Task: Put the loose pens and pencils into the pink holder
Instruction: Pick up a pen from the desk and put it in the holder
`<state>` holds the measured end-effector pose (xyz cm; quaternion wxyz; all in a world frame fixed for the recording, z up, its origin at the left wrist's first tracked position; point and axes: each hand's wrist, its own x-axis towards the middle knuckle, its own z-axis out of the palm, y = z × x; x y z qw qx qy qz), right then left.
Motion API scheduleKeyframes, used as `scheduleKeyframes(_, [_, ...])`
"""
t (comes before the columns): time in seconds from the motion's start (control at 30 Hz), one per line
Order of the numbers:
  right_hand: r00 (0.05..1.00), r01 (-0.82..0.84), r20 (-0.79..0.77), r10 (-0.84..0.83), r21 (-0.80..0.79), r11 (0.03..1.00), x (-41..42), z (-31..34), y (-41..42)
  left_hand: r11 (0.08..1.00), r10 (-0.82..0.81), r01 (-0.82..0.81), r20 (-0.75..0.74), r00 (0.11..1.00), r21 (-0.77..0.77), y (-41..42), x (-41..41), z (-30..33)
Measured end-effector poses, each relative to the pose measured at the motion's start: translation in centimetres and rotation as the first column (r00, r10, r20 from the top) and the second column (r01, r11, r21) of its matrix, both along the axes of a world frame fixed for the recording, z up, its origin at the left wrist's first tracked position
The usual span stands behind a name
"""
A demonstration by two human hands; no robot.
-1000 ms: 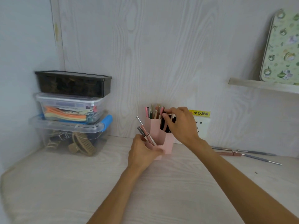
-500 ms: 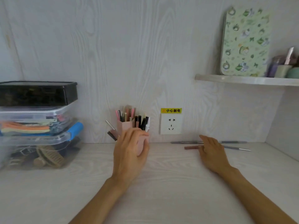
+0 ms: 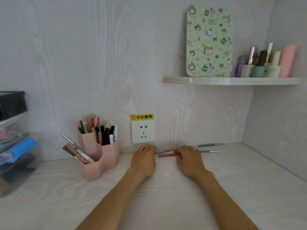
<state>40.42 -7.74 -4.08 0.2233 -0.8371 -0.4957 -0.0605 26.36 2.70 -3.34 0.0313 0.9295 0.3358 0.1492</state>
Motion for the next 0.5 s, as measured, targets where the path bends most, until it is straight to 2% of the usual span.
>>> scheduleKeyframes(0.2, [0.997, -0.059, 0.053, 0.054, 0.099, 0.993, -0.5, 0.1, 0.3, 0.988, 0.05, -0.05, 0.004, 0.999, 0.146, -0.6, -0.1, 0.9])
scheduleKeyframes(0.33, [0.972, -0.227, 0.079, 0.221, 0.082, 0.97, -1.6, 0.3, 0.7, 0.953, 0.102, -0.085, -0.044, 0.994, 0.29, -2.4, -4.3, 1.3])
scheduleKeyframes(0.43, [0.932, -0.357, 0.084, 0.352, 0.06, 0.932, -3.8, 0.5, 1.3, 0.949, 0.107, -0.12, 0.061, 0.992, 0.29, -3.3, -9.1, 1.8])
scheduleKeyframes(0.5, [0.908, -0.418, 0.054, 0.415, 0.058, 0.907, -5.9, 0.6, 1.7, 0.96, 0.069, -0.125, 0.221, 0.973, 0.252, -3.1, -12.2, 2.5])
